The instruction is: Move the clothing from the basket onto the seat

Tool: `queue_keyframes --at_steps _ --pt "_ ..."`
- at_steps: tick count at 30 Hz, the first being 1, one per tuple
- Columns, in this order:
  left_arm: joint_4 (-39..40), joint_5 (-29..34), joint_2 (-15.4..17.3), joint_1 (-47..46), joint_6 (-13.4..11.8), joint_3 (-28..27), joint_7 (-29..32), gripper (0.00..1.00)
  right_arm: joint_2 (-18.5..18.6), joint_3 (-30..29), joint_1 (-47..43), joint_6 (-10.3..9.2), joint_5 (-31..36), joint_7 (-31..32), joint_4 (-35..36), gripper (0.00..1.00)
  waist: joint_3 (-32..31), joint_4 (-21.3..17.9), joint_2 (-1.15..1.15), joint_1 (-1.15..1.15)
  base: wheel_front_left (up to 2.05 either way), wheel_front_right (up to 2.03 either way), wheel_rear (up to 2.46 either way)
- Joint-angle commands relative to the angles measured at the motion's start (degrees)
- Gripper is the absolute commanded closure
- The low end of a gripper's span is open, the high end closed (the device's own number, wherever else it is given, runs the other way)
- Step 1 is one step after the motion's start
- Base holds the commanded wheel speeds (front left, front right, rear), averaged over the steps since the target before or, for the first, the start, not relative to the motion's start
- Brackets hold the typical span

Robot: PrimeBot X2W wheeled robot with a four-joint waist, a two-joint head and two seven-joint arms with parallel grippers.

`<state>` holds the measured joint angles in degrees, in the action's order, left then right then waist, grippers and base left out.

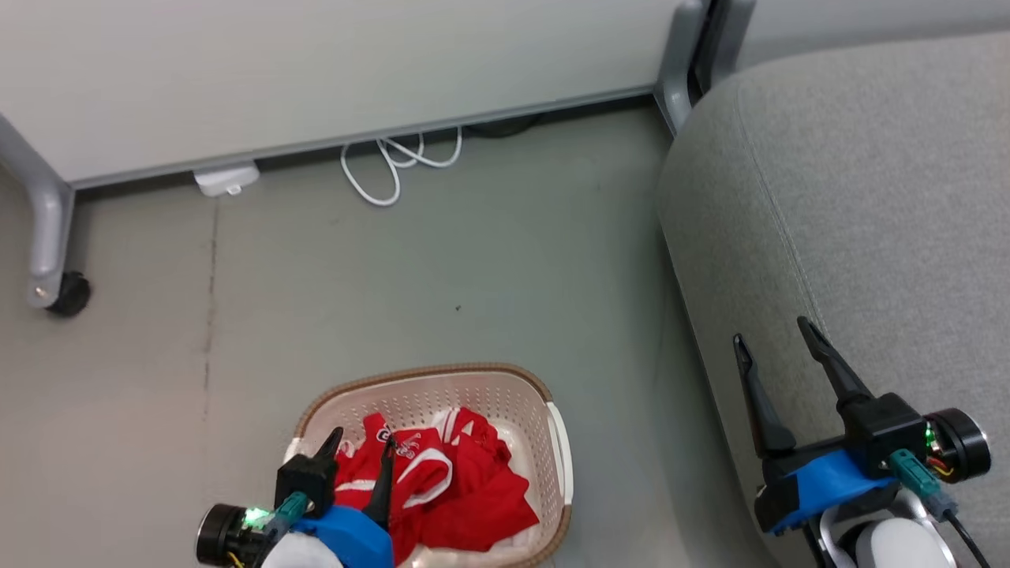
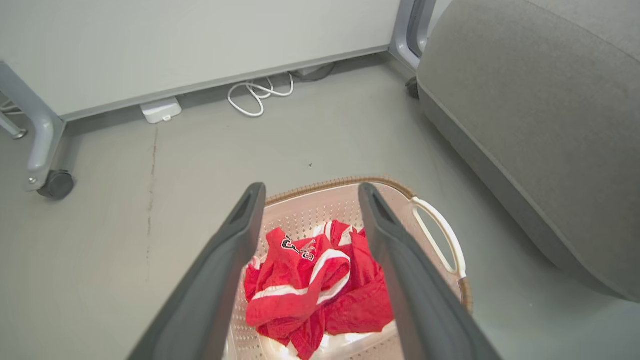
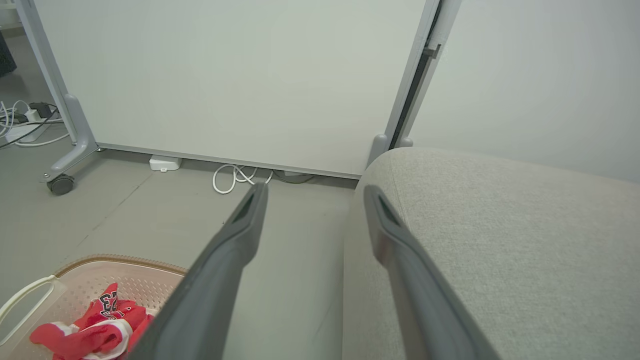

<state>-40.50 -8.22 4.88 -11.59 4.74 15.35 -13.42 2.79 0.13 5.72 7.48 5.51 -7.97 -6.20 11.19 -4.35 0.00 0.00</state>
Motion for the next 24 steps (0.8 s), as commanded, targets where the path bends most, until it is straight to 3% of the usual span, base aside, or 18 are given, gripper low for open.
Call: queue_keyframes --at_steps 1,13,24 --pt "-0.67 0.47 0.22 -1.66 0.33 0.24 0.13 0.0 0.18 0.03 1.1 0.03 0.27 -0.33 0.38 0.0 5.91 -3.43 0.0 0.0 0.0 0.0 0.0" --pt "-18.61 4.82 1.67 -18.01 1.82 6.77 3.06 0.0 0.14 1.81 6.5 0.03 -1.57 -2.2 3.15 0.0 21.93 -6.13 0.0 0.0 0.0 0.0 0.0" --pt "-28.27 6.22 3.89 -27.78 -1.32 8.0 6.16 0.0 0.15 4.09 9.55 0.02 -3.91 -4.22 3.69 0.0 31.57 -9.0 0.0 0.0 0.0 0.0 0.0"
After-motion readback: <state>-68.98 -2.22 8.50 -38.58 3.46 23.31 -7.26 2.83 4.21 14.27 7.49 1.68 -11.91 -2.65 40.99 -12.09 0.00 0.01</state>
